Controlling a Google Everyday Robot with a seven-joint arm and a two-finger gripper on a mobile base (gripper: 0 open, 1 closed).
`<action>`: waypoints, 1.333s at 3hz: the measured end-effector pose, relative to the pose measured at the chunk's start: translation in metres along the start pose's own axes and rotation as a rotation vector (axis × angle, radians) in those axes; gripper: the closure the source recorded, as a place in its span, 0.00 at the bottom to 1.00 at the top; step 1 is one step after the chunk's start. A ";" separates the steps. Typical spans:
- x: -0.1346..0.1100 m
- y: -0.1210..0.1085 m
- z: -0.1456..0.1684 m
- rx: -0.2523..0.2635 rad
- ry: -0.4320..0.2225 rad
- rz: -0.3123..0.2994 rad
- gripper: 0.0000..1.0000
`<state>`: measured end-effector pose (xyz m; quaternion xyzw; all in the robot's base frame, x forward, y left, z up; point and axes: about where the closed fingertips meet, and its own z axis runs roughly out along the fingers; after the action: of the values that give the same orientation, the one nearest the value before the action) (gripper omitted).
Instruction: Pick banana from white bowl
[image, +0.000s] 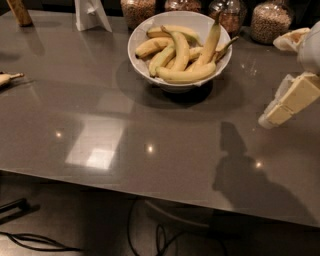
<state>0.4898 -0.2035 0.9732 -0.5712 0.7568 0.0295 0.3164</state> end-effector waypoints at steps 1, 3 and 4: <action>-0.025 -0.039 0.018 0.070 -0.253 0.037 0.00; -0.081 -0.111 0.038 0.102 -0.652 0.175 0.00; -0.081 -0.111 0.038 0.102 -0.652 0.175 0.00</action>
Offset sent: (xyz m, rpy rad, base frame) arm 0.1480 0.0420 0.0604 0.7850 -0.2903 0.0093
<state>0.6167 -0.1576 1.0193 -0.4479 0.6625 0.1997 0.5662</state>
